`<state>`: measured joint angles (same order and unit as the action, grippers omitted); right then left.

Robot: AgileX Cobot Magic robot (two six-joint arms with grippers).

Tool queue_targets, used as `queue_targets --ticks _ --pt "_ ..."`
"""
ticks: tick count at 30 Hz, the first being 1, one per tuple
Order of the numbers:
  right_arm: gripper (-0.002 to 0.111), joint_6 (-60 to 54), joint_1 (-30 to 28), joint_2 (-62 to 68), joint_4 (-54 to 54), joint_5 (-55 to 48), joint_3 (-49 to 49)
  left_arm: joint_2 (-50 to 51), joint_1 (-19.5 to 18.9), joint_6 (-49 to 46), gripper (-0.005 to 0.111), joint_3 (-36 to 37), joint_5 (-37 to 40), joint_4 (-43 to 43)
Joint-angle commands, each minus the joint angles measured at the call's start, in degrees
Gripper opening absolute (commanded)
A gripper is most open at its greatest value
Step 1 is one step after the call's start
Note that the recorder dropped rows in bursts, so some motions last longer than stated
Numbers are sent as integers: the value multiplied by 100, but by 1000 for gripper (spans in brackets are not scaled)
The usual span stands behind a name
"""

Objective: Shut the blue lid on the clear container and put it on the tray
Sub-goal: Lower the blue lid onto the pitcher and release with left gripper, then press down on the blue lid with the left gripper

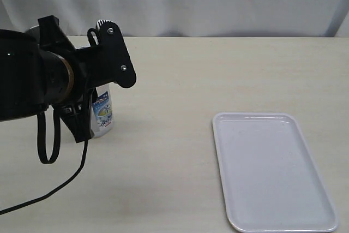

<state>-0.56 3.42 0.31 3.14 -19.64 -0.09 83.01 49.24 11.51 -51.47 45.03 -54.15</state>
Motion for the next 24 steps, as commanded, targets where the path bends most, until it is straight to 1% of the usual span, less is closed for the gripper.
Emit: queue_targets --ticks 1,5,11,14,15,17,18,20,21,22,23,24 --pt "4 -15 8 -31 12 5 9 0 17 22 48 4 55 46" --pt "4 -15 8 -31 12 5 9 -20 17 33 55 4 134 65" --pt "4 -15 8 -31 12 5 9 -322 17 33 55 4 111 449" --pt "4 -15 8 -31 12 5 9 -766 17 33 55 4 108 931" --pt "4 -15 8 -31 12 5 9 -943 17 182 55 4 108 1023" --pt "4 -15 8 -31 12 5 9 -1262 -3 876 55 4 108 1009" --pt "4 -15 8 -31 12 5 9 -1335 -77 1084 53 4 108 1029" --pt "4 -15 8 -31 12 5 9 -1435 -372 1461 40 -6 135 1029" --pt "4 -15 8 -31 12 5 9 -1435 -600 1560 29 -66 135 1146" --pt "4 -15 8 -31 12 5 9 -1435 -789 1489 21 -124 70 1310" --pt "4 -15 8 -31 12 5 9 -1435 -1069 1184 5 -205 -108 1698" --pt "4 -15 8 -31 12 5 9 -1435 -1267 940 0 -276 -225 2031"
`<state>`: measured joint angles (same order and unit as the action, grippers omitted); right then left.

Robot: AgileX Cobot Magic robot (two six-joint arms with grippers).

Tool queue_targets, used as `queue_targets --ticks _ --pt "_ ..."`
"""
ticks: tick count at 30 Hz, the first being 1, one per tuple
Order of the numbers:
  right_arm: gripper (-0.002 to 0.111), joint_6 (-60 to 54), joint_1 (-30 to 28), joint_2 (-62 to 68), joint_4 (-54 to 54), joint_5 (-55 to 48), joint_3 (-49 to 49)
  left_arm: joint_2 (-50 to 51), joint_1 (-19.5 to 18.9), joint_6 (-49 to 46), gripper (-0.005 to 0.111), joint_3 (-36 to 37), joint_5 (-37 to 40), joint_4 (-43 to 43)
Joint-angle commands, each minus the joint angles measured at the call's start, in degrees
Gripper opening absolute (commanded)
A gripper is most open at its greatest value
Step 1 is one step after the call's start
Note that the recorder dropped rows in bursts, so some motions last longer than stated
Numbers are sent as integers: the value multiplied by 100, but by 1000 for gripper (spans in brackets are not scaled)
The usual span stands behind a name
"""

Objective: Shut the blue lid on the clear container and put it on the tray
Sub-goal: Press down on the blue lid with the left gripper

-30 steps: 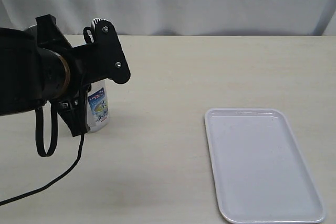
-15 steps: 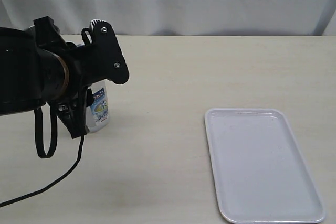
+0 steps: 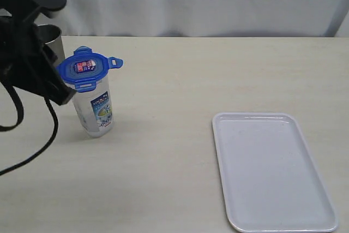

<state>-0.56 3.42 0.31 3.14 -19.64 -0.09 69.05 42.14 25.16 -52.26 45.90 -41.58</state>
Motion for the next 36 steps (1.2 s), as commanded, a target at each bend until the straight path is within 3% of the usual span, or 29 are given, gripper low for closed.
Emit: queue_targets --ticks 1,7,9,14,17,28,32,36 --pt "4 -15 8 -31 12 5 9 -14 -765 -761 0 -254 -456 1205" --pt "4 -15 8 -31 12 5 9 322 -1895 -3199 0 -350 -691 4158" --pt "4 -15 8 -31 12 5 9 422 -2078 -3579 0 -350 -611 4520" --pt "4 -15 8 -31 12 5 9 497 -2146 -3779 0 -350 -637 4444" --pt "4 -15 8 -31 12 5 9 517 -2201 -3563 0 -350 -990 3970" --pt "4 -15 8 -31 12 5 9 1440 -2998 -3727 0 -377 -1611 3926" --pt "4 -15 8 -31 12 5 9 1636 -3326 -4143 0 -558 -1664 4492" --pt "4 -15 8 -31 12 5 9 1959 -3624 -5670 0 -768 -1338 6032"
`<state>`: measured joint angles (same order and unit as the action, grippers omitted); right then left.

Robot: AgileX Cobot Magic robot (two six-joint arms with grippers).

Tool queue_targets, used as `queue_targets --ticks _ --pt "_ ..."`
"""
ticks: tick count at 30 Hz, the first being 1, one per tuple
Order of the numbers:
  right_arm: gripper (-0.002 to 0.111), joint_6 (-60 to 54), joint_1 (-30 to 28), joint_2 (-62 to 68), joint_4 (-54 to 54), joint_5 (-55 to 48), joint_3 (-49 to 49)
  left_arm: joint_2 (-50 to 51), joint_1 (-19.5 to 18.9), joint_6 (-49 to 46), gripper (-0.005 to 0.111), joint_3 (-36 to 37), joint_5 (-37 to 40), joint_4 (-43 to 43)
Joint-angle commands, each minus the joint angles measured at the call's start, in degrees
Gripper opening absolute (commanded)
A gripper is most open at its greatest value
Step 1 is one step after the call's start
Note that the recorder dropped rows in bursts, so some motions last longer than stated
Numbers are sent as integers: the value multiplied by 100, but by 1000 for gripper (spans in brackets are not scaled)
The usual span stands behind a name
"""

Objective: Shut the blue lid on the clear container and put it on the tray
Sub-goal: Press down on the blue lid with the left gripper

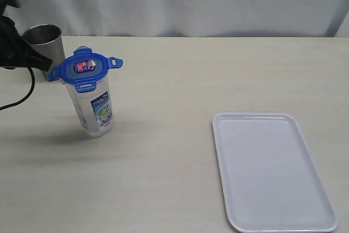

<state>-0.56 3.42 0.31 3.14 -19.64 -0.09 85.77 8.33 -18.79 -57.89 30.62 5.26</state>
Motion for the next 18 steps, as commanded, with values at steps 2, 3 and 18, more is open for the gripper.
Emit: queue_targets --ticks 2,3,18 --pt "4 -15 8 -31 12 5 9 458 -488 -1852 0 -352 432 2079" --pt "4 -15 8 -31 12 5 9 541 -653 -2171 0 -436 588 2459" --pt "4 -15 8 -31 12 5 9 1266 -1543 -5362 0 -570 1858 4907"
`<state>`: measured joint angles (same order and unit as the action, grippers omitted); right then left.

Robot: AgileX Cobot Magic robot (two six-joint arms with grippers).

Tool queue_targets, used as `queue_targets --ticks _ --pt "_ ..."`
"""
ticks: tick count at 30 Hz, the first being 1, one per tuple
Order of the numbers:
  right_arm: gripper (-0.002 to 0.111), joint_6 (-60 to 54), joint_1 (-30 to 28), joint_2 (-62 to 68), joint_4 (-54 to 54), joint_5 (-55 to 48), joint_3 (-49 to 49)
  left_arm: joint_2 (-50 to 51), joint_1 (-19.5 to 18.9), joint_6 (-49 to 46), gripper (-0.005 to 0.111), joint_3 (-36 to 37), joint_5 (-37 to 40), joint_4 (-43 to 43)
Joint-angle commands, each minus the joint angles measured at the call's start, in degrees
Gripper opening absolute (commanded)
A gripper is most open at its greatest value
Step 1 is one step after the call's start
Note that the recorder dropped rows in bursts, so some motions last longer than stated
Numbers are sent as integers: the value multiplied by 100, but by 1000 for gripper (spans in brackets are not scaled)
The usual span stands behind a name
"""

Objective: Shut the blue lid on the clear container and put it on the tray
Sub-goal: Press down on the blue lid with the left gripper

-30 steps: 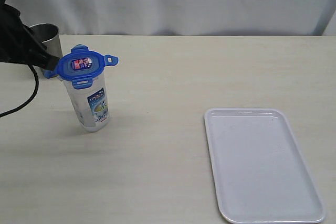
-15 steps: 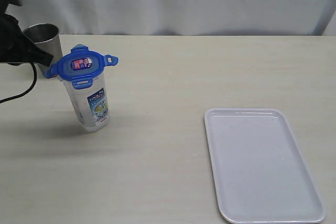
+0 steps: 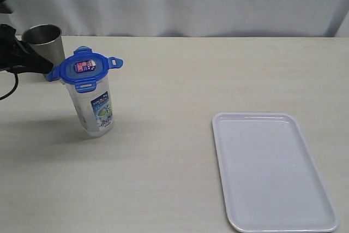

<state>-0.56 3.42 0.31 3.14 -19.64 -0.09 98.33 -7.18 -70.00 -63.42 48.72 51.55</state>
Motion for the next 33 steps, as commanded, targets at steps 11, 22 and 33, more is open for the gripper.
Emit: queue_targets --ticks 11,22,33 --pt "4 -15 8 -31 12 5 9 10 8 -234 0 -17 589 61" --pt "4 -15 8 -31 12 5 9 -136 8 -119 0 -4 836 -43" --pt "4 -15 8 -31 12 5 9 -211 58 -22 0 -4 952 -70"
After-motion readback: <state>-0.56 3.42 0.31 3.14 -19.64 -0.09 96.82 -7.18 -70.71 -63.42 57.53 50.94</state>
